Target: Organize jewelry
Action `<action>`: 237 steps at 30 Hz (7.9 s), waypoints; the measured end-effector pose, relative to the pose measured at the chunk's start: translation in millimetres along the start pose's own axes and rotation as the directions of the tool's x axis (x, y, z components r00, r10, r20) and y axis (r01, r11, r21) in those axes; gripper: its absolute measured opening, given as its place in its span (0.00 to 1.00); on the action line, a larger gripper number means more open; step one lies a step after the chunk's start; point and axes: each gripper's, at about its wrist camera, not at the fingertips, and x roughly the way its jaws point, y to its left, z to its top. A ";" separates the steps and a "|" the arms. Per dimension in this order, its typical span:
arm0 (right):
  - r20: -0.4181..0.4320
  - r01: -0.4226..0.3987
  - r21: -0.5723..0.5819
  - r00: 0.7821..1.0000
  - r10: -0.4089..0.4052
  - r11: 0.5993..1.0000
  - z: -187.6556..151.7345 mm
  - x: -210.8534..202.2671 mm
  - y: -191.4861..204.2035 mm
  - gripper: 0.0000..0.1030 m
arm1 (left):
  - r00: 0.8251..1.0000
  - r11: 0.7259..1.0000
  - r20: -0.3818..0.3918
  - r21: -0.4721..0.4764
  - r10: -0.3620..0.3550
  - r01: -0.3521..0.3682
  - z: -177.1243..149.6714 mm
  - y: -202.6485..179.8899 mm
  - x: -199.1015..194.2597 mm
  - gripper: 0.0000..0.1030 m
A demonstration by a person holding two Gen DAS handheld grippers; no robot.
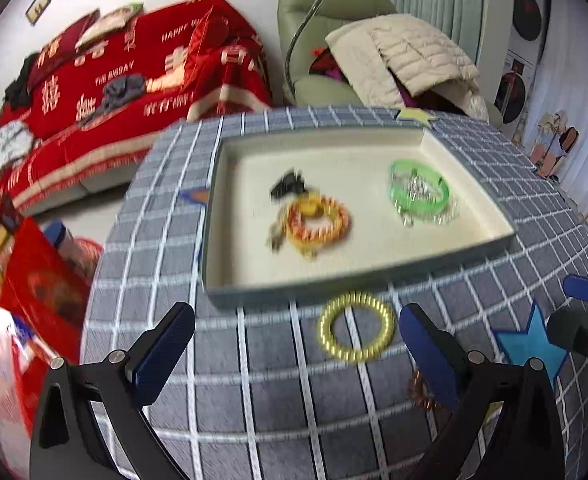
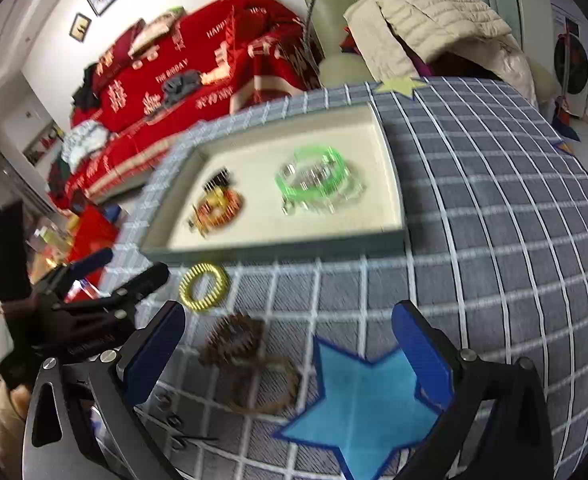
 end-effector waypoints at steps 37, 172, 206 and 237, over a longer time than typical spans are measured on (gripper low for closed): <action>-0.035 -0.034 -0.477 0.999 0.020 0.878 -44.6 37.8 79.4 0.62 | 0.993 0.990 -0.119 -0.140 0.005 -0.022 -18.2 5.2 38.4 1.00; -0.056 -0.134 0.039 0.989 0.136 0.990 101.9 95.9 -8.6 0.72 | 0.998 0.999 -0.037 0.006 0.054 -0.054 60.2 -6.8 74.7 0.30; 0.036 -0.124 0.085 0.992 0.122 0.989 101.5 53.7 -12.3 0.78 | 1.000 0.996 0.011 -0.087 -0.018 0.018 68.3 5.9 48.2 0.31; 0.290 0.258 -0.082 0.930 -0.225 0.963 38.4 -7.8 23.4 1.00 | 0.963 0.985 0.215 -0.099 0.162 -0.144 15.6 -1.1 -23.3 1.00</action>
